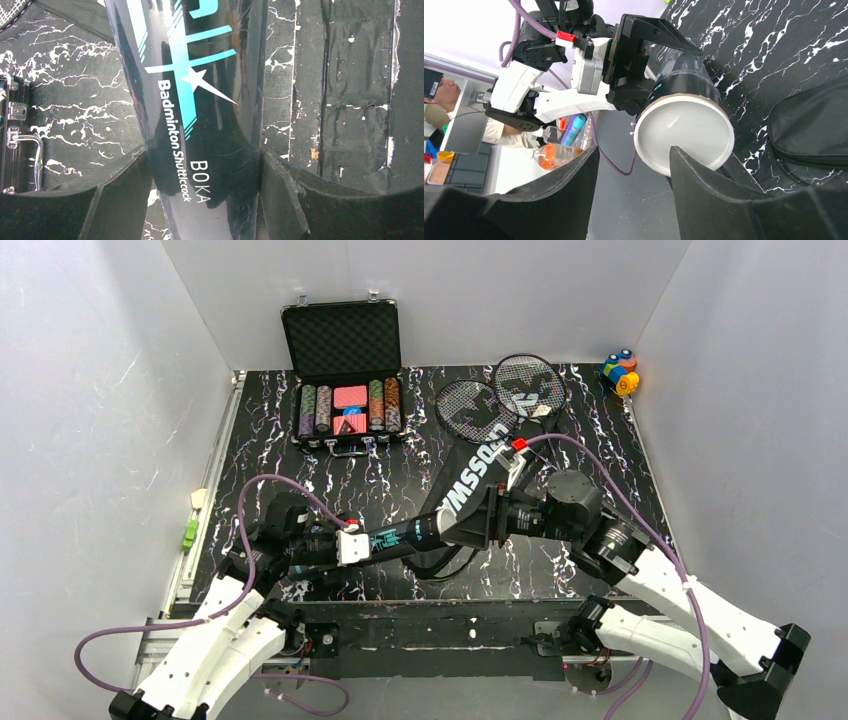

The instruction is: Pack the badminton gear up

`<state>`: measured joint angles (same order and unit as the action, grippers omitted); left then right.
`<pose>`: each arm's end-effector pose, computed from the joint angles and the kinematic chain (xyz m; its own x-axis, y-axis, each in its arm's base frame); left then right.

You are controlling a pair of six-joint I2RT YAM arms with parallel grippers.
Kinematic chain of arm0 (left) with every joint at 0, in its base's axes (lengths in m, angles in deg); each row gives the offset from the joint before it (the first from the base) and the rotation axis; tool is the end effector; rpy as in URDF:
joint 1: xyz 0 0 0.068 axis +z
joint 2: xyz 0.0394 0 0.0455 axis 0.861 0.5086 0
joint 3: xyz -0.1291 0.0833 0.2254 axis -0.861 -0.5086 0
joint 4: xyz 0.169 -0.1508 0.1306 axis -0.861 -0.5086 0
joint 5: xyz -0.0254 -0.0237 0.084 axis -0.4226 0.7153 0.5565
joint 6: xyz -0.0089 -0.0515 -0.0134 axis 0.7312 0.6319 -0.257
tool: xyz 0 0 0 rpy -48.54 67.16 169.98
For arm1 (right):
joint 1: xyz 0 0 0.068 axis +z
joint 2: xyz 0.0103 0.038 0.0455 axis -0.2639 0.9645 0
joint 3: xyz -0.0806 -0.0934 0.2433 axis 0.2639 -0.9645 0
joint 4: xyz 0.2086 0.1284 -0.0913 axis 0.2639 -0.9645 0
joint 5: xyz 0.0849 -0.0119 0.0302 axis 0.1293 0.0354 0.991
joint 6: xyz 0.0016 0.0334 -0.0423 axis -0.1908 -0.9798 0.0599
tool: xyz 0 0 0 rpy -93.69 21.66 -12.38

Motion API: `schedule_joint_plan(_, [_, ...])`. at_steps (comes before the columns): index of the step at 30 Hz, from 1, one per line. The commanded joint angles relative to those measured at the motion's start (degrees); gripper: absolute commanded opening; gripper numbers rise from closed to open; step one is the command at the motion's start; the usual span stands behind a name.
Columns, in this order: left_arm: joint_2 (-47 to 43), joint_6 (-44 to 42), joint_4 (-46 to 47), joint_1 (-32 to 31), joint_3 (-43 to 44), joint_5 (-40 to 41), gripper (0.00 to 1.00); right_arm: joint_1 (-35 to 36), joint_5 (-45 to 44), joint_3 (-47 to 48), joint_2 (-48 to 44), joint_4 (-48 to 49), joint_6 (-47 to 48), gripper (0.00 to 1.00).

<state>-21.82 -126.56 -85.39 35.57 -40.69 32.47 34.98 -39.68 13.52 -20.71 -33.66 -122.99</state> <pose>0.1033 -0.0704 0.2500 0.1704 0.6089 -0.7747 0.9619 0.0680 0.2650 0.1101 0.1550 0.3483 -0.7641 0.1409 -0.6296 -0.5859 0.2568 0.7686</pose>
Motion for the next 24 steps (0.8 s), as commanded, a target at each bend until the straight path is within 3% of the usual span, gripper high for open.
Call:
schedule_joint_plan(1, [-0.9,0.1,2.0,-0.2,1.3,-2.6,0.0,0.0,-3.4,1.2,-3.9,-2.2,1.7,0.62])
schedule_joint_plan(5, [-0.7,0.1,1.9,-0.2,1.5,-2.7,0.0,-1.2,-7.6,1.6,-5.8,-4.8,1.4,0.53])
schedule_joint_plan(8, [-0.5,0.1,2.0,-0.2,1.7,-2.8,0.0,-3.8,-8.2,2.1,-4.6,-6.2,0.2,0.2])
schedule_joint_plan(10, [-0.5,0.1,2.0,-0.2,1.8,-2.8,0.0,-4.1,-7.4,3.0,-2.7,-6.7,0.4,0.09])
schedule_joint_plan(24, [0.1,-0.2,1.9,-0.2,2.2,-2.8,0.0,-3.0,-3.5,3.2,3.8,-1.2,-0.4,0.04])
